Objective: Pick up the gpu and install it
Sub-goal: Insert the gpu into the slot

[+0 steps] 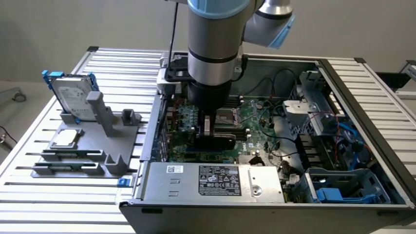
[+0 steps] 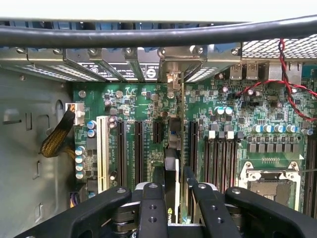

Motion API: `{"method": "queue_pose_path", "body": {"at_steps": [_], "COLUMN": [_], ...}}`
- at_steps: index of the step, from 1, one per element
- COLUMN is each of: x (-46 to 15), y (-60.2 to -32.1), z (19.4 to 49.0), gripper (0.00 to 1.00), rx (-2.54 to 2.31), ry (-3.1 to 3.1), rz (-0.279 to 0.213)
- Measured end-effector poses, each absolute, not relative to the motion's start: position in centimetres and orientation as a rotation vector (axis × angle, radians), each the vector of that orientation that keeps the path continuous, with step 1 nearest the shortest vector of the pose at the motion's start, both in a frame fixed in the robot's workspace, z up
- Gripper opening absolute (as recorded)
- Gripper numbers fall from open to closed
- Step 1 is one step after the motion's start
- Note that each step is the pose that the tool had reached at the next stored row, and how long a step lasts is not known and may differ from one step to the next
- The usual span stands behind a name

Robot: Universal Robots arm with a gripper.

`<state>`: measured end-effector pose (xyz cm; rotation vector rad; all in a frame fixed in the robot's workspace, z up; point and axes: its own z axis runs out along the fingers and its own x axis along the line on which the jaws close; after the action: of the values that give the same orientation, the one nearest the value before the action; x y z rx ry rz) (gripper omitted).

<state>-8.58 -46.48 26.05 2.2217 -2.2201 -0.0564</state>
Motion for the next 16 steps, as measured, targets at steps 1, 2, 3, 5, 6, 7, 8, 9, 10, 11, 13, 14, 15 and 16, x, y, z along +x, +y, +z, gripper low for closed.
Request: {"method": "queue_pose_path", "body": {"at_steps": [1,2,3,5,6,7,8,9,10,11,13,14,15,16], "x": [-8.58,-8.58,-8.59,-8.60,-8.60,-8.61,-8.61,-8.61,-8.61,-8.61,-8.63,-8.62,-8.62,-8.61], "y": [-46.48,-46.48,-46.48,-46.48,-46.49,-46.49,-46.49,-46.49,-46.49,-46.48,-46.48,-46.48,-46.48,-46.48], "z": [26.02,25.99,25.95,25.87,25.85,25.84,25.84,25.83,25.82,25.81,25.81,25.85,25.95,26.12], "gripper": [0.26,0.26,0.26,0.26,0.26,0.26,0.26,0.26,0.26,0.26,0.27,0.27,0.33,0.33], "rx": [2.222,2.222,2.222,2.222,2.222,2.221,2.221,2.221,2.221,2.221,2.221,2.221,2.221,2.220], "ry": [-2.220,-2.220,-2.220,-2.220,-2.219,-2.219,-2.219,-2.219,-2.219,-2.220,-2.220,-2.220,-2.219,-2.218], "rz": [-0.057,-0.057,-0.057,-0.057,-0.057,-0.057,-0.057,-0.057,-0.057,-0.057,-0.059,-0.059,-0.059,-0.060]}}
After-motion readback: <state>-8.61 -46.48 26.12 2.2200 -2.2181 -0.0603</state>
